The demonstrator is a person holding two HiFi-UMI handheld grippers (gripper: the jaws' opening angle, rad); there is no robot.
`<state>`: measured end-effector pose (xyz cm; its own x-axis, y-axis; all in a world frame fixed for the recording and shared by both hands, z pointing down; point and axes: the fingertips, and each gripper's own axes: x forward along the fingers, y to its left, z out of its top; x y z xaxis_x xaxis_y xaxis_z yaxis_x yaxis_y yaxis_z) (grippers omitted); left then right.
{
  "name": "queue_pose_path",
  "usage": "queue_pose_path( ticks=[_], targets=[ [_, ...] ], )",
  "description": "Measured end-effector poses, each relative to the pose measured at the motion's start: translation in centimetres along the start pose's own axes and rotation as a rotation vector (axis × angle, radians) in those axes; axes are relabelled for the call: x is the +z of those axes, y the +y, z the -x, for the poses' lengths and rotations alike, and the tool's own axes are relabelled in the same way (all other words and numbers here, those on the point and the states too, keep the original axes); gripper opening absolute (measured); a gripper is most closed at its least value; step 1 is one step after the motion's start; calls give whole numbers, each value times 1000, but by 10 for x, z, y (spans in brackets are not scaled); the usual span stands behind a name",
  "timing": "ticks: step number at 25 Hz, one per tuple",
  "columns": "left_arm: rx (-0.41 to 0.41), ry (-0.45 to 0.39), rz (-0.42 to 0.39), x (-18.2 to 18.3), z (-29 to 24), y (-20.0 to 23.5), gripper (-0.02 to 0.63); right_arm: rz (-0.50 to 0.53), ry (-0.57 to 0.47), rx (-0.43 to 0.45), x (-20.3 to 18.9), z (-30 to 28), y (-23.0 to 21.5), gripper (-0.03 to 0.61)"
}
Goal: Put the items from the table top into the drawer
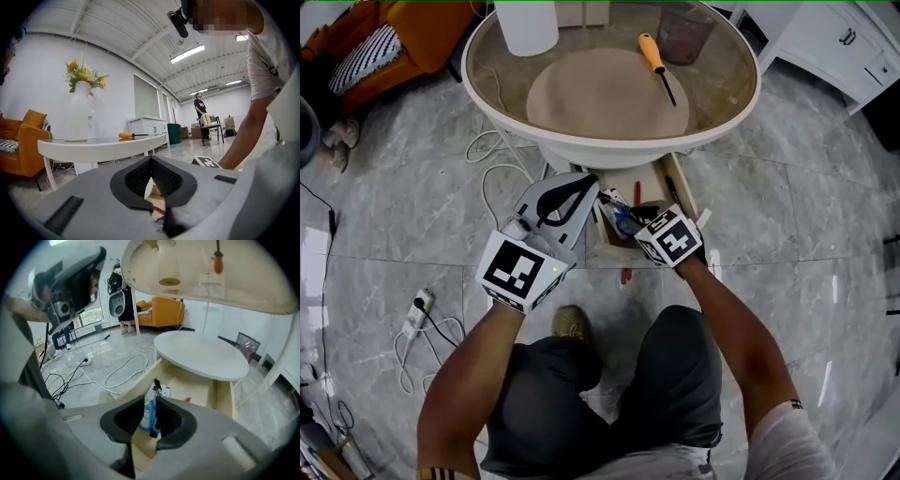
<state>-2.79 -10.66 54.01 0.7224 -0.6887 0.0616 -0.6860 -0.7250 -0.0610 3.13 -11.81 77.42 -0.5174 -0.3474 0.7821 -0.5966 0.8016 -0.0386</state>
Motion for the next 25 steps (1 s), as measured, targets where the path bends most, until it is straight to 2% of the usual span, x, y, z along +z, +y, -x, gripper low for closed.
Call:
queue_pose_path(
  ticks=[6, 11, 19, 25],
  targets=[
    [-3, 4, 0, 3, 0, -4, 0, 8, -136, -25, 23, 39, 6, 53],
    [1, -18, 23, 10, 4, -7, 0, 38, -221, -31, 42, 76, 19, 3],
    [-8, -58, 45, 31, 7, -16, 0, 108, -307, -25, 81, 145, 45, 2],
    [-14, -82, 24, 48, 9, -20, 0, 92, -385, -8, 125, 194, 47, 2]
  ],
)
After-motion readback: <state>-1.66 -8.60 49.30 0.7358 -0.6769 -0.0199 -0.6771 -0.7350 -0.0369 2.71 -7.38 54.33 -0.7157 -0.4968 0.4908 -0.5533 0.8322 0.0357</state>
